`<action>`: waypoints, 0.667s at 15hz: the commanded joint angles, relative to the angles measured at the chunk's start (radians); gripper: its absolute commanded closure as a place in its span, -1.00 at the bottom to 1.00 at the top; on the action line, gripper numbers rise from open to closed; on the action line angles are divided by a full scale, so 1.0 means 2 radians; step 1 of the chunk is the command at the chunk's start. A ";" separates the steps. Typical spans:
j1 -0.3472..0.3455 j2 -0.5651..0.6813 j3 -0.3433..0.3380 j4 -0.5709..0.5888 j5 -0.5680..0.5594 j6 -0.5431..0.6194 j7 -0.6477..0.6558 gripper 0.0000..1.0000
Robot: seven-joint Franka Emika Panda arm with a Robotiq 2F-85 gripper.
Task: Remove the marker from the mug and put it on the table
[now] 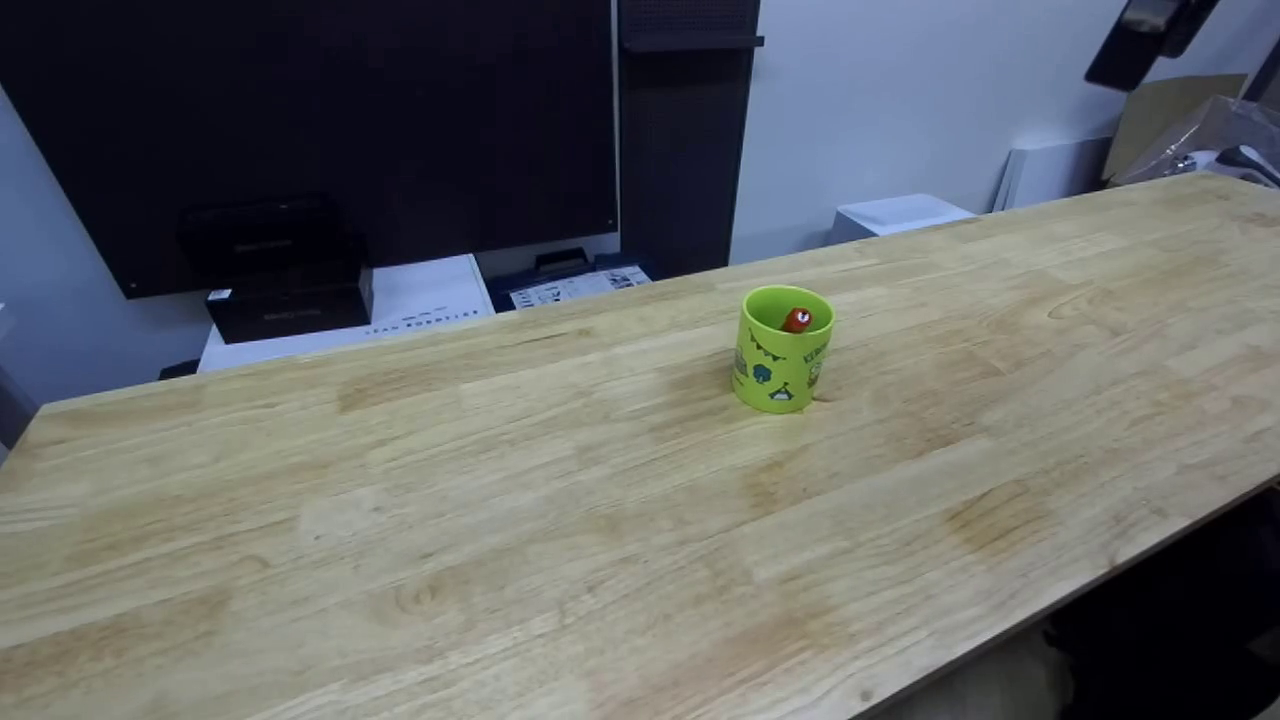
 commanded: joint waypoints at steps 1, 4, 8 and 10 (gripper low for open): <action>-0.001 -0.002 0.000 0.001 0.001 -0.001 -0.001 -1.00; -0.002 -0.009 -0.002 0.000 0.001 -0.002 -0.002 -1.00; -0.039 0.040 0.038 -0.006 -0.038 0.123 0.111 -1.00; -0.065 0.075 0.066 -0.006 -0.061 0.194 0.179 -1.00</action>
